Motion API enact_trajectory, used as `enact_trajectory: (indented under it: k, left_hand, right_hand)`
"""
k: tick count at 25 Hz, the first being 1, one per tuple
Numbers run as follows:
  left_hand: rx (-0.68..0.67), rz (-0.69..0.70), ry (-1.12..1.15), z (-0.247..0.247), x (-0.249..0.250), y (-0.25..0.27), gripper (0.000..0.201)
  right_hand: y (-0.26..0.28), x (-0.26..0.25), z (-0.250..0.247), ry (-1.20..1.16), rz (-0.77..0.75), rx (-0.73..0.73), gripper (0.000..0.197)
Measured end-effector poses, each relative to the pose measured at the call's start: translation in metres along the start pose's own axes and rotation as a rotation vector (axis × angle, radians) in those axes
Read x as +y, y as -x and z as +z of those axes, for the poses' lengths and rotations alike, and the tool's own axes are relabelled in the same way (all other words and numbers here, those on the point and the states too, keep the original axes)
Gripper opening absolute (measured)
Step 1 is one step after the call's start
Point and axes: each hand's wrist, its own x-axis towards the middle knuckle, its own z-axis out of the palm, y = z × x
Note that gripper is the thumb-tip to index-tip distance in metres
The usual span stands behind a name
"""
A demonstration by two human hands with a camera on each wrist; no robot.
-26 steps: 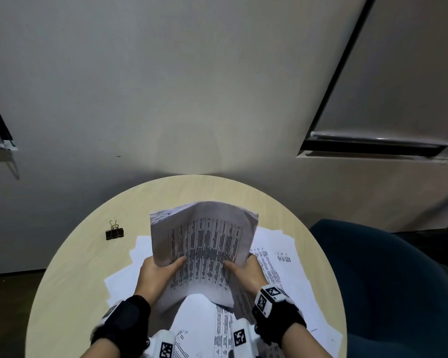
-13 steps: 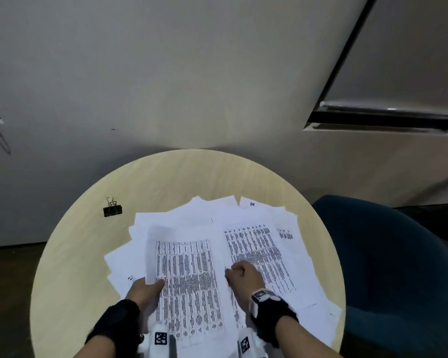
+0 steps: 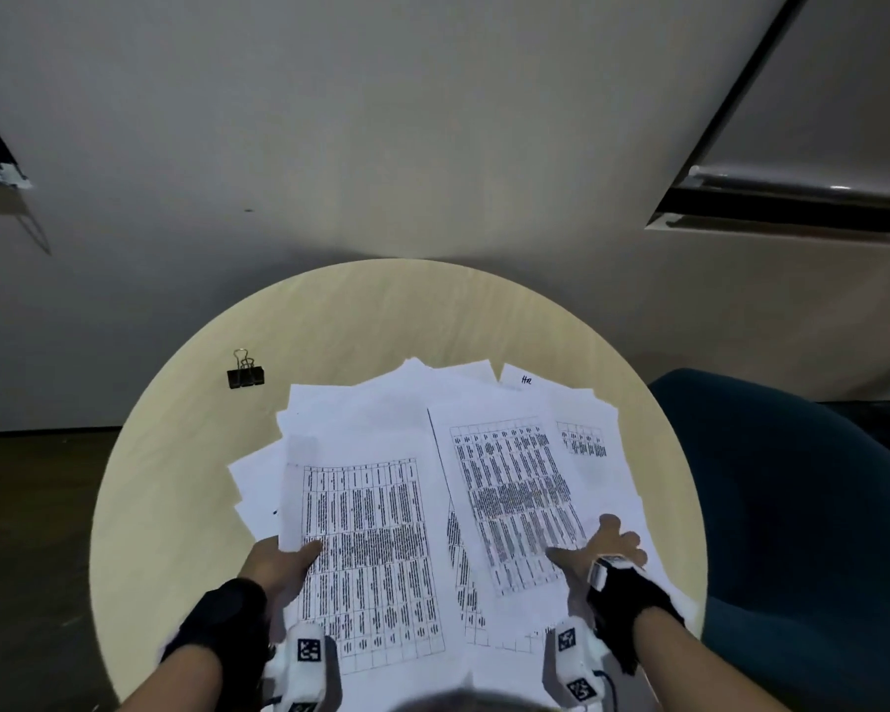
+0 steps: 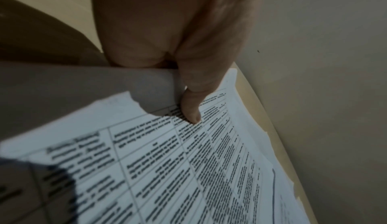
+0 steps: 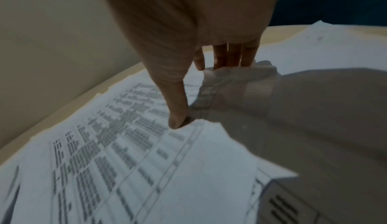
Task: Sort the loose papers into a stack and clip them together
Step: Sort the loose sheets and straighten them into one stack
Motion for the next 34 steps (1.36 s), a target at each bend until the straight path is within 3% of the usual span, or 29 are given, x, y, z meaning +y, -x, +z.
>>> enact_trajectory:
  k: [4,5,8,11,12,14,15,17,18,20,22,24,26,28,30,32,34]
  left_hand:
    - [0.013,0.036,0.032,0.001,-0.001,0.009,0.022]
    - [0.024,0.051,0.044,0.001,-0.002,0.011,0.022]
    - [0.058,0.063,0.082,-0.001,-0.004,0.017,0.026]
    - [0.074,0.061,0.032,-0.001,-0.010,0.018,0.033]
    - [0.072,0.072,0.026,-0.001,-0.011,0.019,0.036]
    - [0.065,0.097,0.042,-0.003,-0.011,0.021,0.048]
    - [0.061,0.092,0.056,-0.003,-0.013,0.019,0.058]
    - [0.039,0.074,0.104,-0.002,-0.014,0.019,0.077]
    - [0.003,0.088,0.127,-0.001,-0.013,0.019,0.082]
    - [-0.052,0.111,0.238,0.002,-0.014,0.017,0.072]
    - [-0.062,0.140,0.264,0.002,-0.014,0.022,0.039]
    - [-0.025,0.127,0.216,0.003,-0.017,0.025,0.019]
    - [0.014,0.087,0.200,0.005,-0.021,0.024,0.017]
    - [0.054,0.068,0.188,0.006,-0.022,0.023,0.022]
    - [0.086,0.068,0.175,0.008,-0.025,0.020,0.035]
    - [0.120,0.092,0.146,0.011,-0.022,0.022,0.044]
    - [0.121,0.118,0.166,0.014,-0.020,0.025,0.037]
  right_hand:
    - [0.012,-0.010,-0.003,-0.400,-0.176,-0.024,0.027]
    - [0.017,-0.012,-0.003,-0.521,-0.214,-0.101,0.022]
    - [0.049,-0.013,-0.014,-0.951,-0.202,-0.448,0.049]
    - [0.080,-0.009,-0.028,-1.174,-0.139,-0.550,0.022]
    - [0.085,-0.008,-0.028,-1.174,-0.162,-0.543,0.028]
    - [0.089,-0.007,-0.019,-0.956,-0.275,-0.497,0.061]
    - [0.090,-0.007,-0.011,-0.803,-0.333,-0.458,0.062]
    - [0.101,-0.014,0.007,-0.518,-0.453,-0.399,0.034]
    - [0.106,-0.019,0.018,-0.401,-0.484,-0.379,0.032]
    - [0.120,-0.030,0.037,-0.297,-0.508,-0.435,0.046]
    - [0.129,-0.037,0.051,-0.281,-0.507,-0.554,0.058]
    - [0.127,-0.036,0.055,-0.357,-0.488,-0.528,0.050]
    - [0.112,-0.024,0.051,-0.458,-0.441,-0.200,0.037]
    - [0.082,-0.004,0.043,-0.339,-0.295,0.091,0.064]
    - [0.063,0.010,0.037,-0.122,-0.175,0.045,0.095]
    - [0.059,0.006,0.038,-0.073,-0.216,-0.060,0.105]
    - [0.063,-0.005,0.041,-0.191,-0.271,-0.044,0.107]
